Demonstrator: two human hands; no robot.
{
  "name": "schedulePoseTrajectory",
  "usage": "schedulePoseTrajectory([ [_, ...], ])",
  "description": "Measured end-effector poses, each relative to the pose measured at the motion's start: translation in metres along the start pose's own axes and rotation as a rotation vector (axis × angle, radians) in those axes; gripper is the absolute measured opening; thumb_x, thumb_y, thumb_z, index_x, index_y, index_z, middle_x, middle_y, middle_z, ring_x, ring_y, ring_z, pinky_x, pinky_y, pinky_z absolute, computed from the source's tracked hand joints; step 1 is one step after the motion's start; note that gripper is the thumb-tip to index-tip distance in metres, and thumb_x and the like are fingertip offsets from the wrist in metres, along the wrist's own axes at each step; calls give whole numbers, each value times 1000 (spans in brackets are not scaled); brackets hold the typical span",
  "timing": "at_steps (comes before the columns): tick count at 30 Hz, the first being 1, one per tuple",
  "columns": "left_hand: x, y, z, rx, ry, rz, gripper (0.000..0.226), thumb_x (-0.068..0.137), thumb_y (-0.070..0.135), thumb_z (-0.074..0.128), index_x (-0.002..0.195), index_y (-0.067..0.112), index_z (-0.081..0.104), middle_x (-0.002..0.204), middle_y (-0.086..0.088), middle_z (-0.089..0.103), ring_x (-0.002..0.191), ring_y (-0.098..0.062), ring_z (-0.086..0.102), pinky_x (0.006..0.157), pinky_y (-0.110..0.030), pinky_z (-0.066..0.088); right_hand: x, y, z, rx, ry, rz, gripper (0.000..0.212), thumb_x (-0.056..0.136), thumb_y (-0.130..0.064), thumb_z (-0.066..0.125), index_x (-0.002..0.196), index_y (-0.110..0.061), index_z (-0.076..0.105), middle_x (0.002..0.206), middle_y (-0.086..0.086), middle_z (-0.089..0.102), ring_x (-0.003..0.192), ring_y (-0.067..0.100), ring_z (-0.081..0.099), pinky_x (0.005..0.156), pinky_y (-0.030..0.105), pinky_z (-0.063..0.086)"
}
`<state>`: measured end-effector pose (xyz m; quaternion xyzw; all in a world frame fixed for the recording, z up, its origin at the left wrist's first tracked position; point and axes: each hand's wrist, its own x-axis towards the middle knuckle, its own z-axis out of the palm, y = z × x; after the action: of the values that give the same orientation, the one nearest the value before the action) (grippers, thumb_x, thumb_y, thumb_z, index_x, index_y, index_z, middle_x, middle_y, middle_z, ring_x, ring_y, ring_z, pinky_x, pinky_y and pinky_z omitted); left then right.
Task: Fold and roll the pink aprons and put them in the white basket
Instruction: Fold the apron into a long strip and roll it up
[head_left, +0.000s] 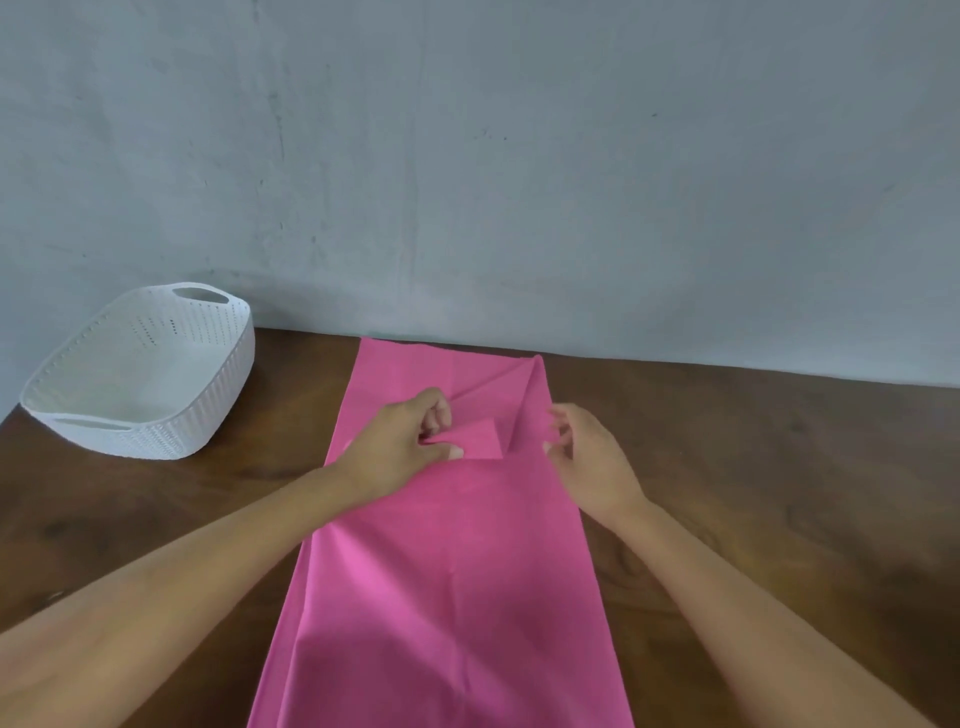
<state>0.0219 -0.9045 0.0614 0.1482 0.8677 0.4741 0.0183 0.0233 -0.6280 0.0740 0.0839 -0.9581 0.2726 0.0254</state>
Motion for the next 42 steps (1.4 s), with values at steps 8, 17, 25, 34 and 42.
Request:
schedulePoseTrajectory([
  [8,7,-6,-20,-10,-78,42,23,99,24,66,83,14,52,71,-4,46,65,-7,40,63,-27,37,92,1,8,-487,-263,-204,69,90,-7,60,152,-27,38,157,4,31,144,28,26,112,47,41],
  [17,29,-7,-37,-221,87,-37,28,107,17,48,81,9,51,73,3,47,66,-14,43,63,-33,37,148,14,22,-589,-292,-207,45,101,-26,56,146,-27,51,159,4,29,148,26,18,117,47,33],
  [25,82,-50,-62,155,331,-174,44,104,34,54,72,11,35,63,-1,37,59,-18,33,56,-38,27,156,16,18,-496,-162,-191,33,105,-26,48,127,-10,65,139,4,53,136,22,35,106,42,43],
  [34,119,-95,-55,136,418,-518,54,93,24,70,55,17,33,57,-3,35,63,-20,32,51,-31,24,117,29,9,-464,-94,-241,39,103,-42,48,110,-10,68,153,6,40,144,24,24,116,42,35],
  [42,130,-94,-60,53,372,-575,52,94,20,71,53,12,39,41,8,37,41,-5,41,40,-12,25,108,38,12,-413,-166,-103,30,102,-28,55,127,-15,65,152,4,46,145,21,28,113,40,39],
])
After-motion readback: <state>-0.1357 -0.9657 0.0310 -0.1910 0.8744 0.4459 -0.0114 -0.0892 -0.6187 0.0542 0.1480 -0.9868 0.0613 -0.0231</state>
